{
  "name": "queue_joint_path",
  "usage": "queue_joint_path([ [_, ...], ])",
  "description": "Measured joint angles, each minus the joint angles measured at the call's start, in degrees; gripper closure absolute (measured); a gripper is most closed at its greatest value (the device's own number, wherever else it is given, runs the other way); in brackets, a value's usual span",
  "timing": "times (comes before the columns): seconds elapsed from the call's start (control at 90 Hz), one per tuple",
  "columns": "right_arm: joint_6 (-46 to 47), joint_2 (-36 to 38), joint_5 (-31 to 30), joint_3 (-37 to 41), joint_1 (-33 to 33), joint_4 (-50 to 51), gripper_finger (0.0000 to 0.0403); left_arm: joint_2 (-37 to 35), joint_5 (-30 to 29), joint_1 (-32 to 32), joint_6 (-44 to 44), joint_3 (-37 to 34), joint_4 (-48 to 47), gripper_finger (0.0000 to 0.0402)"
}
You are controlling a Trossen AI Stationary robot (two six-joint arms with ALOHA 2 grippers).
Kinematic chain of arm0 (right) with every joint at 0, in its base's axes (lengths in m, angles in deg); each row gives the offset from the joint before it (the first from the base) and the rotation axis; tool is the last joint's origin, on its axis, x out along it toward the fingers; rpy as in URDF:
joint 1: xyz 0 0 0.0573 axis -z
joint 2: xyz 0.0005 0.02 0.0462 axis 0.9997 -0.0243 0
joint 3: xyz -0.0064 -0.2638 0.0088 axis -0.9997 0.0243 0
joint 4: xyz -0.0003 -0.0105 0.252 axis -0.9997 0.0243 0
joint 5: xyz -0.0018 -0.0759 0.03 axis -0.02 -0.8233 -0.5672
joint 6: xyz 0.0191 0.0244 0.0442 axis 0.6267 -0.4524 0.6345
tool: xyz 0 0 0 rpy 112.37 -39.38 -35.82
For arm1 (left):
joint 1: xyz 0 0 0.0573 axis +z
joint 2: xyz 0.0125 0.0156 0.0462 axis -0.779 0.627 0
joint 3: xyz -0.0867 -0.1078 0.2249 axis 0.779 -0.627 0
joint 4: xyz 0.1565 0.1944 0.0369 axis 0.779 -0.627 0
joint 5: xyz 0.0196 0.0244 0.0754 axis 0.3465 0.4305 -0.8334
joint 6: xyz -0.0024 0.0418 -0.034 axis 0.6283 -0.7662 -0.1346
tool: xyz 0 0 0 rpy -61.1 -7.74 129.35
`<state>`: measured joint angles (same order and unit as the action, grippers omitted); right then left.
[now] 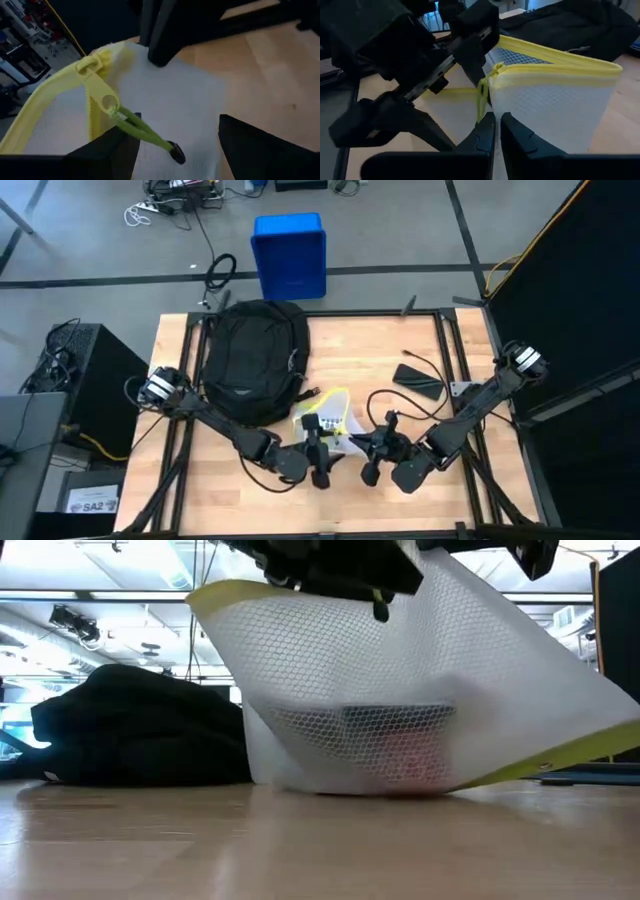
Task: Unpack backpack
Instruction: Close the zip lock bag
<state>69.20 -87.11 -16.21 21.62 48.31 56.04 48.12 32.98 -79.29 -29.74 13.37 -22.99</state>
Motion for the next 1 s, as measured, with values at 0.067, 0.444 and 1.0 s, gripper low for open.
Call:
queue_joint_path([
  [0.067,0.0,0.0,-0.04,0.0,0.0,-0.03,0.0403,0.0,-0.09,0.0,0.09,0.0,-0.42,0.018],
  [0.444,-1.11,0.0,0.09,0.0,-0.02,-0.17,0.0403,0.0,0.03,0.0,-1.62,-0.02,-0.94,0.0396],
  [1.0,-12.14,0.74,13.18,-0.02,-0.17,-0.9,0.0318,0.0,0.12,-0.46,-5.94,6.76,-9.74,0.0401],
])
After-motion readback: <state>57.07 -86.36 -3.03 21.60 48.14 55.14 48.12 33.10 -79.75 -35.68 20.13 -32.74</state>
